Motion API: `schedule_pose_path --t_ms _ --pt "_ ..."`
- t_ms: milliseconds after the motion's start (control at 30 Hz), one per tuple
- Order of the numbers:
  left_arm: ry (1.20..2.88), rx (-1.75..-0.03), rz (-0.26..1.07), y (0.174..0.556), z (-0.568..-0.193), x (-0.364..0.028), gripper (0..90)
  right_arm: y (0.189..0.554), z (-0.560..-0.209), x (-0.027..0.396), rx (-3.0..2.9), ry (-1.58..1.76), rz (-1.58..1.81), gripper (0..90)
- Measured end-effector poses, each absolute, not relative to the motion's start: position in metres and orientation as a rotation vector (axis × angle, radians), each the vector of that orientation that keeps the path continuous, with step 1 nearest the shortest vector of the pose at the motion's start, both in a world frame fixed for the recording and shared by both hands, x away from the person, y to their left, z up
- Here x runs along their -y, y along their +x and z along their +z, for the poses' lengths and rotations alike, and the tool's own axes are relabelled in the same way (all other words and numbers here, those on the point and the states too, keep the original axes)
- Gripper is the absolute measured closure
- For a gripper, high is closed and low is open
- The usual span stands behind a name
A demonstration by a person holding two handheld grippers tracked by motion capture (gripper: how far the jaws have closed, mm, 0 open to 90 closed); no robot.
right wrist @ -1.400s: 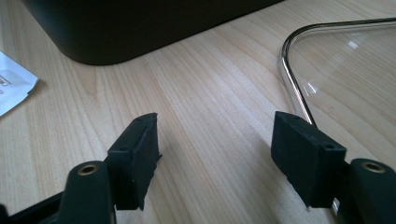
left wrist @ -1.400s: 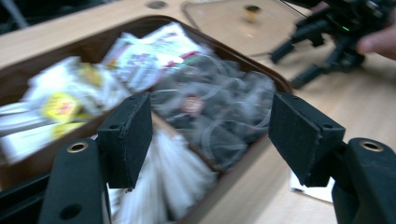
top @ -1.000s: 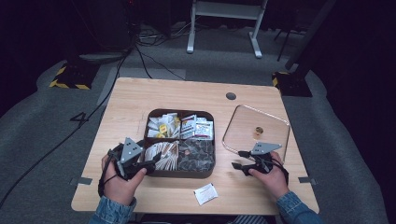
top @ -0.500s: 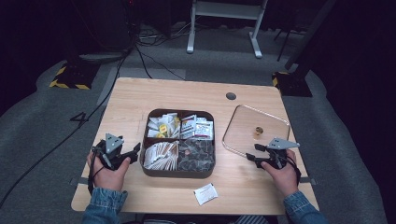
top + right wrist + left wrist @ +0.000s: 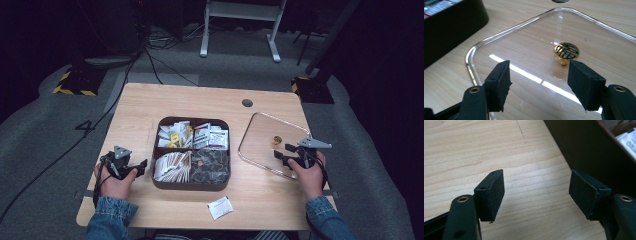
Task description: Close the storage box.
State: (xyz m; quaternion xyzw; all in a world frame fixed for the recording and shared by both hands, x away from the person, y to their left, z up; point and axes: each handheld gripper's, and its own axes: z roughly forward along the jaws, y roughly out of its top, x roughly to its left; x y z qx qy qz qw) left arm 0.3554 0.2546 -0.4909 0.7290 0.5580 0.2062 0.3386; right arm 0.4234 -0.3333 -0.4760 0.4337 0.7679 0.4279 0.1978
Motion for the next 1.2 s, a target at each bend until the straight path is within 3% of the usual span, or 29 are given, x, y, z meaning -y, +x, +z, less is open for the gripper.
schedule_pose_path --t_ms 167,300,867,1067,1200 --pt "1.896 -1.455 0.537 0.357 -0.494 -0.257 28.0 0.436 -0.483 0.337 -2.165 1.242 1.107 28.6" --pt "1.901 -1.473 0.549 0.357 -0.500 -0.258 26.8 0.445 -0.492 0.336 -2.169 1.251 1.063 28.6" --pt "1.965 -1.454 0.567 0.348 -0.505 -0.256 23.2 0.479 -0.497 0.330 -2.211 1.244 1.008 45.6" --pt "1.966 -1.452 0.571 0.348 -0.505 -0.256 23.3 0.483 -0.496 0.327 -2.213 1.251 1.011 58.5" --pt "1.974 -1.443 0.568 0.346 -0.505 -0.256 23.6 0.484 -0.496 0.331 -2.213 1.259 1.039 58.9"
